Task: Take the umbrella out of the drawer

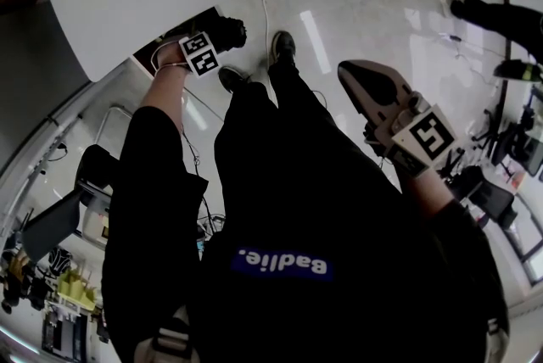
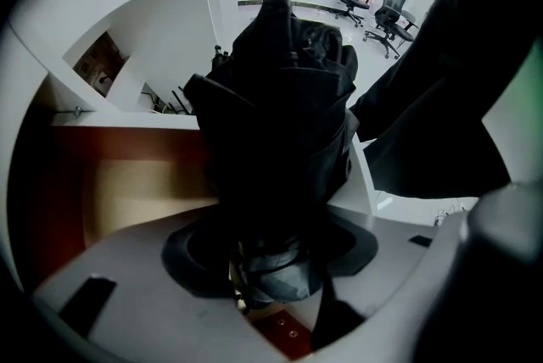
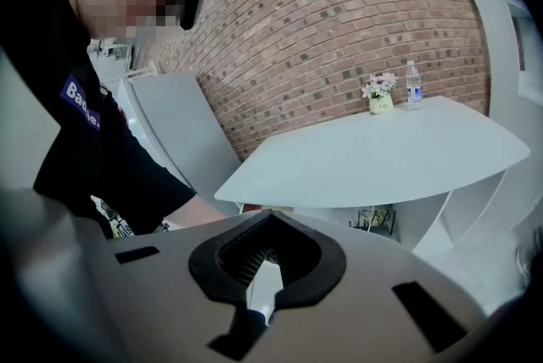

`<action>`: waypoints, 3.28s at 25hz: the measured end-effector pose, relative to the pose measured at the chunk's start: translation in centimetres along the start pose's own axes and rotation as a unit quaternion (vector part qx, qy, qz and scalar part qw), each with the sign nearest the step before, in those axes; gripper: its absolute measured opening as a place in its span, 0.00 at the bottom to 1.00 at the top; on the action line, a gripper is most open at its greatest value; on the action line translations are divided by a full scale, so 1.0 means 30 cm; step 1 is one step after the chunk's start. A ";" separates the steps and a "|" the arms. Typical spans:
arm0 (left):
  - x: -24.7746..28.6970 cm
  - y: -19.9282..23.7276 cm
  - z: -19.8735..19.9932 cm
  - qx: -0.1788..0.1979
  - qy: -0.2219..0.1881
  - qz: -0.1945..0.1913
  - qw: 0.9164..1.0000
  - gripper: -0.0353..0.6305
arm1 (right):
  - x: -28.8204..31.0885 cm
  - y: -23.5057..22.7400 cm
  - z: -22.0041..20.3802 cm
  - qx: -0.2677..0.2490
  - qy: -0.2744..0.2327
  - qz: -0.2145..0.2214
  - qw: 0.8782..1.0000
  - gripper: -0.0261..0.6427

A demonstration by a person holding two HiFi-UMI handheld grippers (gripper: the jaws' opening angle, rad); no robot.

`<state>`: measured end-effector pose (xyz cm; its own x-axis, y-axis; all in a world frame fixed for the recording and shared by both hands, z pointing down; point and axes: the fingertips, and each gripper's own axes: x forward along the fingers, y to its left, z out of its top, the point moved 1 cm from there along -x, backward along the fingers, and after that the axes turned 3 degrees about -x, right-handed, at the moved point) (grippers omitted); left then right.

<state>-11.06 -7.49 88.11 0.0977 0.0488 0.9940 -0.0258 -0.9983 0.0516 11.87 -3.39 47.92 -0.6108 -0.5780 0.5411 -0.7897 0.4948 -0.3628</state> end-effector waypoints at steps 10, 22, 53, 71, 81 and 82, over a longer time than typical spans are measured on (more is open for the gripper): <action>-0.102 -0.019 -0.033 -0.034 -0.019 0.022 0.999 0.41 | 0.006 0.012 0.062 -0.018 -0.008 -0.001 1.000 0.08; -0.448 -0.092 -0.025 -0.088 -0.059 0.045 0.993 0.41 | 0.037 0.175 0.275 -0.064 -0.061 0.059 0.994 0.08; -1.014 0.120 -0.024 -0.118 -0.028 0.153 0.981 0.41 | -0.020 0.213 0.429 -0.103 -0.124 0.114 0.980 0.08; -0.848 0.371 -0.096 -0.184 0.023 0.160 0.970 0.41 | -0.031 0.121 0.402 -0.090 -0.088 0.082 0.989 0.08; -0.775 0.428 -0.072 -0.194 0.030 0.160 0.967 0.41 | -0.036 0.082 0.406 -0.103 -0.088 0.072 0.988 0.08; -0.773 0.430 -0.069 -0.195 0.029 0.161 0.967 0.41 | -0.040 0.077 0.404 -0.102 -0.088 0.070 0.988 0.08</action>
<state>-15.73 -21.44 65.91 -0.0336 -0.2488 0.9680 -0.4194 -0.8756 -0.2396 10.07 -9.42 37.22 -0.7285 -0.5894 0.3492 -0.6790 0.6888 -0.2540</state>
